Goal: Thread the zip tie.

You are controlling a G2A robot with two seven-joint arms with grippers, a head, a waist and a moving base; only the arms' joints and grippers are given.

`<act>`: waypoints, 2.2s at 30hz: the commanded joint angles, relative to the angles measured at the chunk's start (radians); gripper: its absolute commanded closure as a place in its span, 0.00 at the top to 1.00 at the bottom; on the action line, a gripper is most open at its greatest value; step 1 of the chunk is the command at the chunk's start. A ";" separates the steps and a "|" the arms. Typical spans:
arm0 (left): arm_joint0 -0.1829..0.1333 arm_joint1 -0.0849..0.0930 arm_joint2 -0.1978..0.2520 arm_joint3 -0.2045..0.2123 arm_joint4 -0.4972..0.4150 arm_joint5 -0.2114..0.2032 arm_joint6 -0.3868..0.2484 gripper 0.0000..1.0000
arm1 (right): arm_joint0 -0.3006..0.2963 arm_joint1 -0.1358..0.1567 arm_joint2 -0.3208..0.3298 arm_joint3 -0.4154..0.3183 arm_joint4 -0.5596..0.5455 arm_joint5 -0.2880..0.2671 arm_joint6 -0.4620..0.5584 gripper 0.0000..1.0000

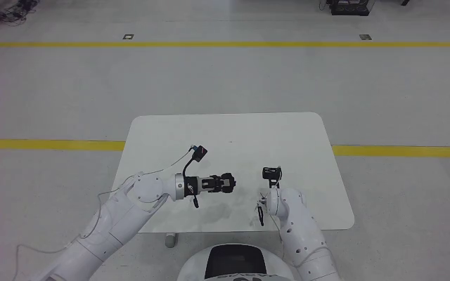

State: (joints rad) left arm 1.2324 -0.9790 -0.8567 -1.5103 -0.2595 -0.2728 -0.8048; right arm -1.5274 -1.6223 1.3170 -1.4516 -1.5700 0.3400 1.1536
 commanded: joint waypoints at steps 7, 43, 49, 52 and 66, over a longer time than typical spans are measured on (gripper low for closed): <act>0.000 0.000 0.000 0.000 0.000 0.000 0.000 0.00 | -0.017 -0.005 0.011 -0.021 0.000 0.000 -0.008 0.00; 0.000 0.000 0.000 0.000 0.000 0.000 0.000 0.00 | -0.026 -0.031 0.036 0.010 0.000 0.000 -0.088 0.00; 0.000 0.000 0.000 0.000 0.000 0.000 0.000 0.00 | -0.045 -0.031 0.037 -0.023 0.000 0.000 -0.092 0.00; 0.000 0.000 0.000 0.000 0.000 0.000 0.000 0.00 | -0.053 -0.030 0.036 -0.037 0.000 0.000 -0.091 0.00; 0.000 0.000 0.000 0.000 0.000 0.000 0.000 0.00 | -0.147 -0.011 0.022 -0.305 0.000 0.000 -0.016 0.00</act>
State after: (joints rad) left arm 1.2324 -0.9790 -0.8567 -1.5103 -0.2595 -0.2728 -0.8048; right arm -1.6613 -1.6351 1.3391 -1.7112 -1.5700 0.3400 1.1242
